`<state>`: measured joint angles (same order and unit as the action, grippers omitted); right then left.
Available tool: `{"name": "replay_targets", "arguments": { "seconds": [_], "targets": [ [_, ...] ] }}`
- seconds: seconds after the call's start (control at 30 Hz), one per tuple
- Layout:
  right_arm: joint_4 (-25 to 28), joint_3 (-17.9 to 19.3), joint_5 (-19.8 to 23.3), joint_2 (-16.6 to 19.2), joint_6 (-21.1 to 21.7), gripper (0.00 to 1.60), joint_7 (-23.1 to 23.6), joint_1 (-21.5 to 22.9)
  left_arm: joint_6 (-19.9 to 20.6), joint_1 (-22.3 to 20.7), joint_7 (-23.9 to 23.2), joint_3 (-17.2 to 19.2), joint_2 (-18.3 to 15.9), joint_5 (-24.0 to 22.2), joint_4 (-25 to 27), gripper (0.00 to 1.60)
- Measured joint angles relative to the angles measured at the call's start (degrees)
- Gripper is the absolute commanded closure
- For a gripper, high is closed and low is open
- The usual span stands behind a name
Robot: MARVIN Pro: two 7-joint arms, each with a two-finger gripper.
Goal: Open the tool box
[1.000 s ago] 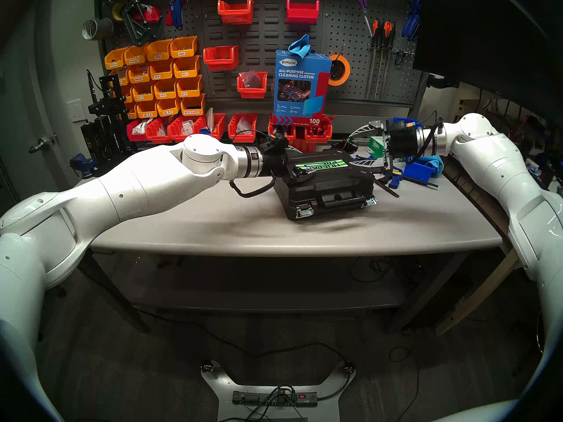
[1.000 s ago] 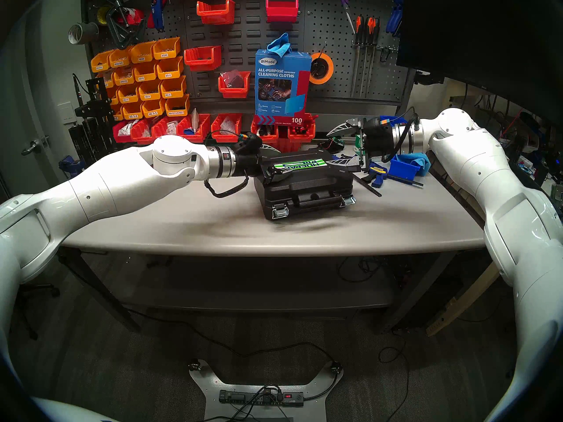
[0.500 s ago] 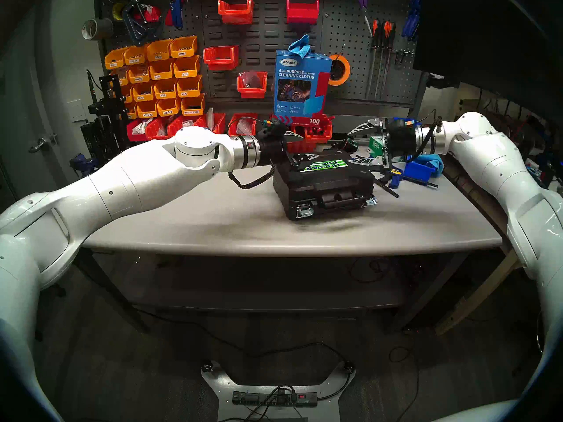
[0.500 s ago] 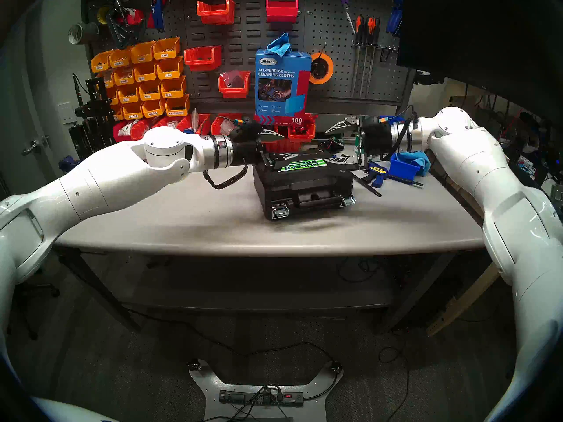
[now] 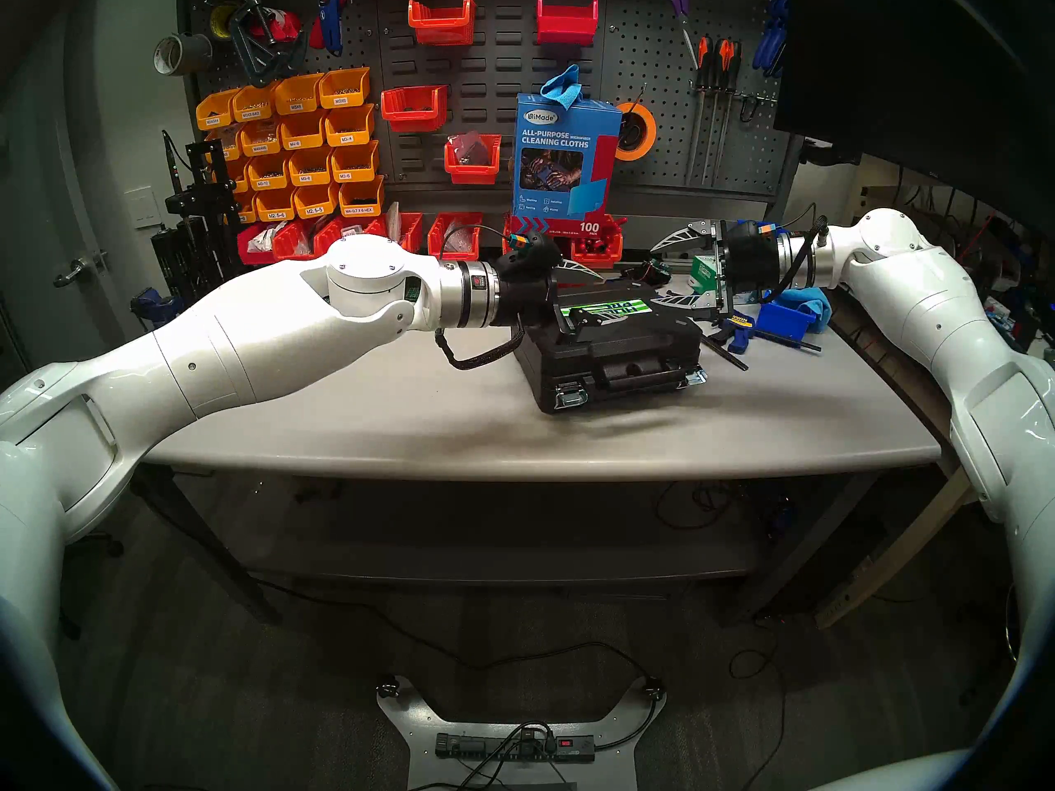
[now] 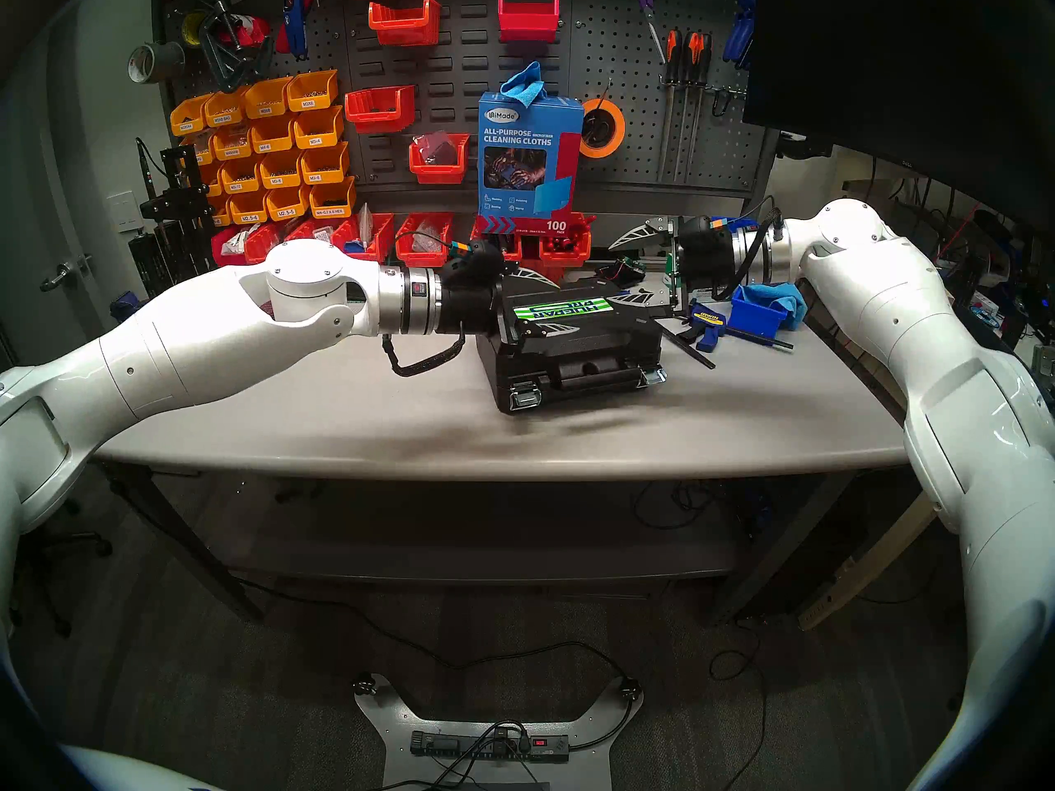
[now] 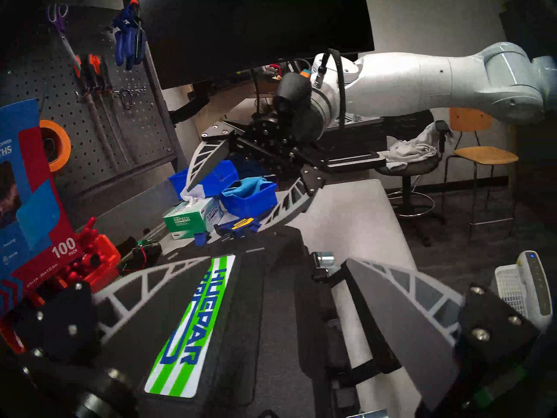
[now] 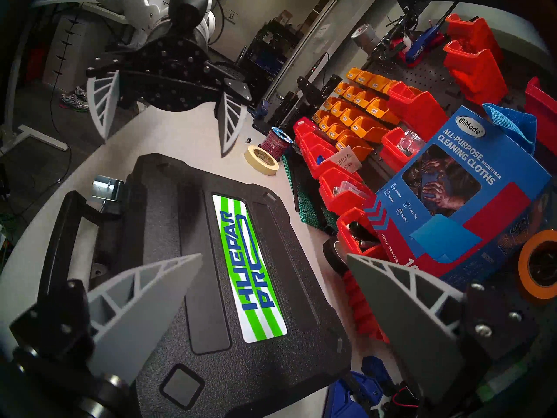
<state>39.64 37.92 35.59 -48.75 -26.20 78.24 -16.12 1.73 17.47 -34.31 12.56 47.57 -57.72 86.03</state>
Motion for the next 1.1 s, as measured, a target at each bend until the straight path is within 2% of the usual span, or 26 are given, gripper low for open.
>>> {"name": "replay_targets", "arguments": {
  "seconds": [0.5,0.9,1.1],
  "targets": [
    [0.0,0.0,0.0,0.1,0.1,0.0,0.0,0.0,1.1,0.7,-0.8,-1.8,-0.7,2.6,3.4,0.0],
    [0.0,0.0,0.0,0.2,0.2,0.0,0.0,0.0,3.1,0.4,-3.2,-4.6,1.9,5.9,3.6,0.0],
    [0.0,0.0,0.0,0.2,0.2,0.0,0.0,0.0,4.2,0.2,-3.9,-5.3,3.6,7.1,1.6,0.0]
  ]
}}
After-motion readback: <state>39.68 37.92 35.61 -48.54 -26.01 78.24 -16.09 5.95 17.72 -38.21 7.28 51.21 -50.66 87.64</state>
